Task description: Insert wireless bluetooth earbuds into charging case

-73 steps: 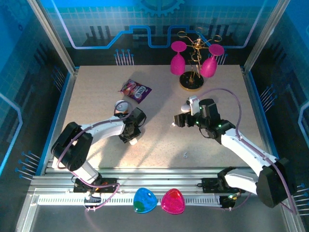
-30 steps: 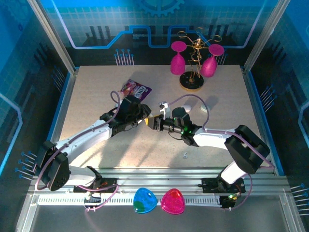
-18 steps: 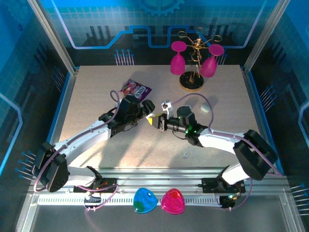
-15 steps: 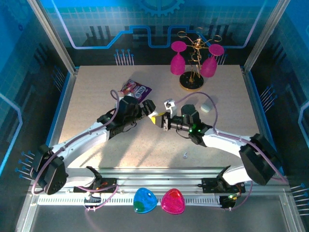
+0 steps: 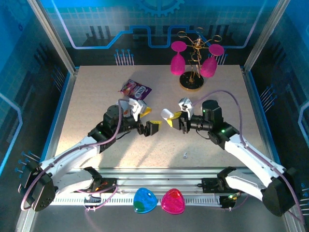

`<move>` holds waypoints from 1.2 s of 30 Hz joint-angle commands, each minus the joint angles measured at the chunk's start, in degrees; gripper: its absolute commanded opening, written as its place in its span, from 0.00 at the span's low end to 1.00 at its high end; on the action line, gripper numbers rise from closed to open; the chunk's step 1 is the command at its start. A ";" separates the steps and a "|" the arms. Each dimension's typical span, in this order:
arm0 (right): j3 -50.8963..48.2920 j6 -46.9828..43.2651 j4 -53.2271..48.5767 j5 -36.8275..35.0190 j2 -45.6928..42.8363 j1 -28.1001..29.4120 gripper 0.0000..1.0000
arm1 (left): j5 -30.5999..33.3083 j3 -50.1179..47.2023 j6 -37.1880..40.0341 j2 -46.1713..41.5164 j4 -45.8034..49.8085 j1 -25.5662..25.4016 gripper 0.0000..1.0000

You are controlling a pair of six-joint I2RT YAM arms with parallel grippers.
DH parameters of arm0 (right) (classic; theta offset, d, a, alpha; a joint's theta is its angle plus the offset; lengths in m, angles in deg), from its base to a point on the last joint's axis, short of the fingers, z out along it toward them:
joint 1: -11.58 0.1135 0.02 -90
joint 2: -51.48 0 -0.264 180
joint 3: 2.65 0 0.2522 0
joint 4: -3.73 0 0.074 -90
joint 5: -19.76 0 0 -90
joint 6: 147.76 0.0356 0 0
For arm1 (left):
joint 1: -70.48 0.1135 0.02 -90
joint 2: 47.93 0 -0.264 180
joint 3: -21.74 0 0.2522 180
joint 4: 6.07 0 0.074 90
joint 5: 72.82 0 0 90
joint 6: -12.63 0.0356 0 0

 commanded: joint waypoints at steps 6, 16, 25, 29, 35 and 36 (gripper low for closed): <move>6.40 -10.16 -16.30 12.55 -4.29 -0.33 0.02 | -22.67 -0.14 6.92 0.06 -10.17 -0.23 0.98; 9.68 -13.77 -19.74 9.92 -3.61 1.90 0.02 | -28.70 2.11 1.64 2.84 -13.33 -0.33 0.68; 10.27 -14.02 -17.79 10.74 -2.78 2.96 0.02 | -29.16 3.67 1.63 4.97 -12.69 -0.33 0.56; 10.45 -14.19 -17.37 10.74 -2.58 2.96 0.02 | -29.91 4.06 1.73 5.45 -12.73 -0.30 0.49; 10.09 -13.58 -15.56 10.91 -2.54 3.01 0.02 | -30.56 4.28 1.47 5.89 -12.96 -0.35 0.38; 10.01 -13.49 -15.43 10.84 -2.49 3.05 0.02 | -30.67 4.29 1.41 6.03 -13.08 -0.36 0.35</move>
